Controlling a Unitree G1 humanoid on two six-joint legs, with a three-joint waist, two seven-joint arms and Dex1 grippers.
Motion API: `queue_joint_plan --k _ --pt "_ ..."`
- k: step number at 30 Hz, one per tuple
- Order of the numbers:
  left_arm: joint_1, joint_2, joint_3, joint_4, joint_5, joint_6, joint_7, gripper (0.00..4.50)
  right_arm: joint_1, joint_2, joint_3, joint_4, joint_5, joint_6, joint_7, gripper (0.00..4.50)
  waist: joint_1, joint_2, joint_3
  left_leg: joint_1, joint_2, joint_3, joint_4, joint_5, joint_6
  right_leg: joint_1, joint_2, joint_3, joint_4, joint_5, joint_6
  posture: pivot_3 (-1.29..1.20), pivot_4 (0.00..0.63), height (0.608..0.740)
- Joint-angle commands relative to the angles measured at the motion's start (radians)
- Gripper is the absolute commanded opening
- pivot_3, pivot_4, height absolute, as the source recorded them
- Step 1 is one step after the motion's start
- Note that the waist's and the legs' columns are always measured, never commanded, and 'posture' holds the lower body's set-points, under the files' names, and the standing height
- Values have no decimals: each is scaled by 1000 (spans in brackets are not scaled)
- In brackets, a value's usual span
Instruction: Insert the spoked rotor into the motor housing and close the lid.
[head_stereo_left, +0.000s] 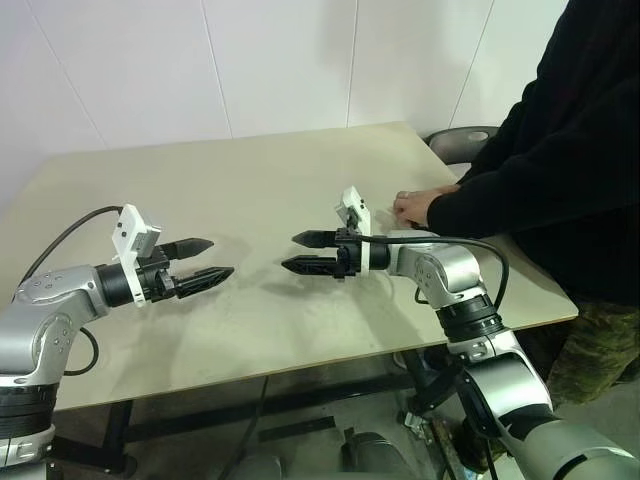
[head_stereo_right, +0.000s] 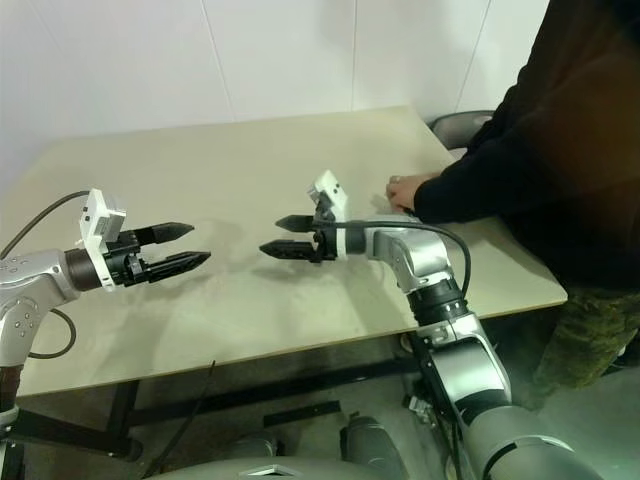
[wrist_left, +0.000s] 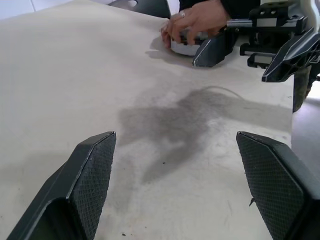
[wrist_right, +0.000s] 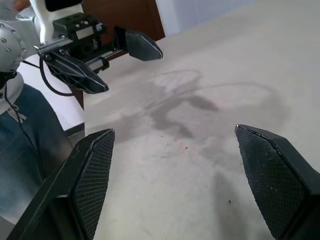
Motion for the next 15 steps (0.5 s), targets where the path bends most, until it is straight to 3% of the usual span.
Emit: queue_joint_plan --k 1,15 --pt "-37 2 5 12 10 -23 3 4105 -10 -2 -28 -25 14 -14 -13 4025 0 0 0 0 0 0 0 0 0 0 0 0 0 0 0 0 0 740" --pt "-3 3 14 -33 -6 -6 16 4105 -6 -10 -19 -56 41 21 13 4025 0 0 0 0 0 0 0 0 0 0 0 0 0 0 0 0 0 740"
